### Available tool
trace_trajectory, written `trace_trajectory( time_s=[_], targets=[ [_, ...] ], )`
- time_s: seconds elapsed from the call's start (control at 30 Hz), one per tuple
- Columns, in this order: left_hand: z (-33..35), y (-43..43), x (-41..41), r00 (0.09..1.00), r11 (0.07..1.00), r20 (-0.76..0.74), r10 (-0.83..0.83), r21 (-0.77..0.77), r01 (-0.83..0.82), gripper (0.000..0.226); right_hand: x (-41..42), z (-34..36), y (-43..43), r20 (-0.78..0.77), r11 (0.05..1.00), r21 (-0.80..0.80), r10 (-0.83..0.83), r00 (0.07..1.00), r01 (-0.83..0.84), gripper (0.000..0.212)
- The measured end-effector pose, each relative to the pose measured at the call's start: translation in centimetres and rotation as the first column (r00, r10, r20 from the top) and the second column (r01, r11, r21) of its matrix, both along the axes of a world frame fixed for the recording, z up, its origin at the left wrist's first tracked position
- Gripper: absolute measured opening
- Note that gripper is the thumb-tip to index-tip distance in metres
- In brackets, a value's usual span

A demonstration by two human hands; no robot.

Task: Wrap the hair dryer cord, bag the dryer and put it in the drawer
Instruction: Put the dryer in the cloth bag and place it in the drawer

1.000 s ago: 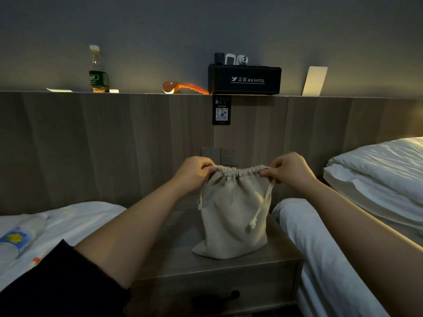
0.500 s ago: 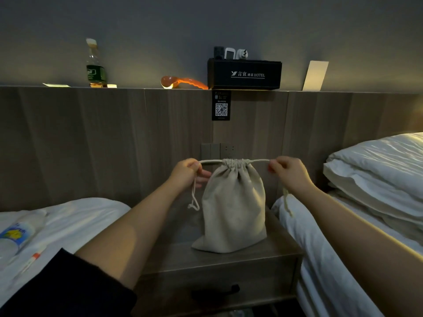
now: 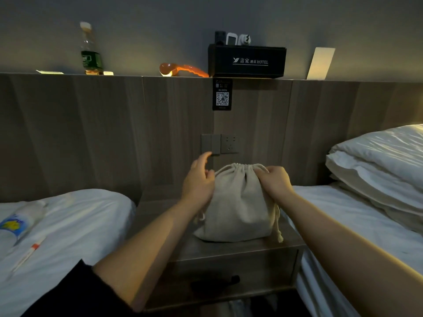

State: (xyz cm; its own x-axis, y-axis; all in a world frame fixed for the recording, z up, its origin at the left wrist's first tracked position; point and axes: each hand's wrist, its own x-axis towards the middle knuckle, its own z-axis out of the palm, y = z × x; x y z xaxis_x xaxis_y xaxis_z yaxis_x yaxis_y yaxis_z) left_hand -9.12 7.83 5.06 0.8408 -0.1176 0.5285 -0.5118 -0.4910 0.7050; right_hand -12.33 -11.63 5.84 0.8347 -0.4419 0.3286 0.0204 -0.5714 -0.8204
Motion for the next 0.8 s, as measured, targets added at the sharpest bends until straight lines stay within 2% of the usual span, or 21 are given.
trace_trajectory(
  time_s=[0.03,0.07,0.13,0.2,0.27,0.3,0.37,0.4,0.43,0.47,0.53,0.63,0.7,0.73,0.8],
  targets=[
    [-0.3,-0.1,-0.4,0.990,0.995,0.119,-0.074,0.073,0.065,0.042,0.1,0.0,-0.1,-0.014,1.000,-0.027,-0.013,1.000,0.012,0.032],
    [-0.6,-0.3,-0.7,0.970,0.971,0.177,-0.168,0.200,0.132,0.042,0.2,0.0,-0.2,-0.029,0.998,-0.056,-0.018,0.999,0.016,0.023],
    [-1.6,-0.6,-1.0,0.950,0.872,0.084,-0.301,0.427,0.239,0.044,0.4,-0.2,-0.3,-0.027,0.992,-0.124,-0.018,0.999,0.014,0.025],
    [-2.6,-0.6,-1.0,0.949,0.832,-0.033,-0.313,0.473,0.291,0.041,-0.1,-0.2,-0.3,0.037,0.964,-0.265,-0.004,0.999,0.014,0.037],
    [-3.1,-0.5,-0.9,0.961,0.863,-0.047,-0.274,0.428,0.267,0.035,-0.9,0.1,-0.3,0.143,0.883,-0.469,0.102,0.984,-0.023,0.039],
    [-3.4,-0.5,-0.8,0.965,0.876,-0.043,-0.258,0.410,0.253,0.033,-1.3,0.3,-0.5,0.104,0.810,-0.577,0.201,0.974,-0.105,0.040],
    [-3.8,-0.3,-0.4,0.971,0.896,-0.043,-0.235,0.379,0.233,0.030,-1.9,0.4,-1.0,-0.197,0.624,-0.700,0.297,0.934,-0.346,0.055],
    [-4.1,-0.2,-0.2,0.973,0.906,-0.057,-0.224,0.357,0.229,0.029,-2.1,0.5,-1.3,-0.343,0.567,-0.691,0.288,0.894,-0.448,0.065],
    [-4.4,-0.2,0.0,0.972,0.916,-0.079,-0.220,0.325,0.234,0.028,-2.2,0.5,-1.7,-0.428,0.553,-0.656,0.287,0.857,-0.513,0.073],
    [-4.8,-0.1,0.2,0.970,0.928,-0.105,-0.219,0.284,0.241,0.028,-2.2,0.4,-2.1,-0.457,0.572,-0.617,0.299,0.838,-0.540,0.076],
    [-5.4,-0.3,0.7,0.968,0.956,-0.140,-0.209,0.177,0.233,0.026,-1.9,-0.1,-2.7,-0.419,0.669,-0.523,0.338,0.843,-0.528,0.069],
    [-6.1,-0.7,0.7,0.971,0.981,-0.152,-0.186,0.027,0.192,0.020,-1.7,-1.7,-3.1,-0.225,0.839,-0.345,0.361,0.905,-0.421,0.035],
    [-6.4,-1.0,0.5,0.974,0.986,-0.155,-0.167,-0.039,0.163,0.020,-2.0,-2.8,-2.5,-0.060,0.914,-0.235,0.326,0.943,-0.331,0.010],
    [-6.5,-1.1,0.3,0.978,0.989,-0.151,-0.147,-0.055,0.140,0.021,-2.2,-3.2,-2.1,0.017,0.937,-0.200,0.295,0.955,-0.286,0.009],
    [-6.6,-1.3,-0.2,0.979,0.989,-0.158,-0.128,-0.091,0.115,0.020,-2.7,-3.9,-1.3,0.150,0.970,-0.154,0.209,0.966,-0.186,0.020]
  ],
)
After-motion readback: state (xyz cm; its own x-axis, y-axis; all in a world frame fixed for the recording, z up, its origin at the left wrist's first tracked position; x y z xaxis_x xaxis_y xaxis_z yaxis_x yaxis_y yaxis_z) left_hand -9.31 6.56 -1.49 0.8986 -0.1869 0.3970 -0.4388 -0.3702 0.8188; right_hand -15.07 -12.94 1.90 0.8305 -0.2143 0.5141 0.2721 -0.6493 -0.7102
